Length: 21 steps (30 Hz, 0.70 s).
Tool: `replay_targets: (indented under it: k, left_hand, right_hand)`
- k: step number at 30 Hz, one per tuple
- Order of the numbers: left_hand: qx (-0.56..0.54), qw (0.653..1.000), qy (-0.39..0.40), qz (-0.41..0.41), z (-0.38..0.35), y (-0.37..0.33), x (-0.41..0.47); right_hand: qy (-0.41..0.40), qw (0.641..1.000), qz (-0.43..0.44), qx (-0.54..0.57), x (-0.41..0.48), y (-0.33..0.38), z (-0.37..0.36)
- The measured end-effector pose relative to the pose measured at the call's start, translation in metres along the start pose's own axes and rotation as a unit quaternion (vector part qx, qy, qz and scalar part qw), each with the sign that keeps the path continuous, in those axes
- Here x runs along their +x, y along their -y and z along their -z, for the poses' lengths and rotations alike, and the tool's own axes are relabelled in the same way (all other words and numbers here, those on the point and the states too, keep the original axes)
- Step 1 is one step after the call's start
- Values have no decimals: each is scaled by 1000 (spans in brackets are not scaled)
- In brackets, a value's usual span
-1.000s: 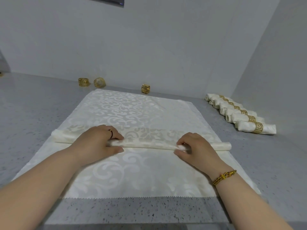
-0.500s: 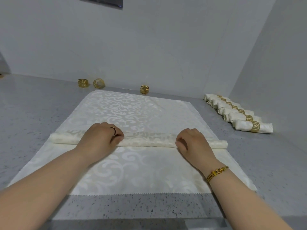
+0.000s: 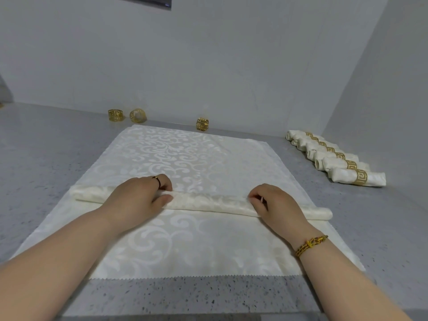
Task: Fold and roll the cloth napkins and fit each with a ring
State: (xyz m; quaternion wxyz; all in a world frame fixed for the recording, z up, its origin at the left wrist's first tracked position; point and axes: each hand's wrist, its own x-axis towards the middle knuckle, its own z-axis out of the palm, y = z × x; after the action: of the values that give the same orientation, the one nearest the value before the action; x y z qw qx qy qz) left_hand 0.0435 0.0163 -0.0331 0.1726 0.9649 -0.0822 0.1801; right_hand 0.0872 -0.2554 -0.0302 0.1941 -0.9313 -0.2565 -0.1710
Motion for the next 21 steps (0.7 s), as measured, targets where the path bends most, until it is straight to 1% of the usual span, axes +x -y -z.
replay_targets:
  k: [3,6,9,12,15,16,18,20,21]
  left_hand:
    - [-14,1000,-3,12,-2,0,3]
    - [-15,1000,9,12,-2,0,3]
    - [-33,999,21,-2,2,4,0]
    - [-67,996,58,-24,8,6,-4]
    - [-59,995,83,-21,10,4,-4]
    - [-52,996,72,-23,9,4,-3]
    - [-31,999,25,-18,5,4,-1]
    - [5,1000,-19,-16,0,1,2]
    - [18,999,-29,-29,-2,0,3]
  right_hand:
    - [-3,1000,6,28,-2,1,6]
    - [24,1000,14,11,-4,0,8]
    - [26,1000,12,4,-3,2,8]
    - [31,999,-18,39,-4,3,10]
    - [34,996,-48,73,-4,3,10]
    - [34,996,-52,66,-3,3,9]
    - [30,999,-40,17,0,3,5]
    - [2,1000,-6,-24,0,4,3]
    - [-10,999,13,-29,-1,4,3]
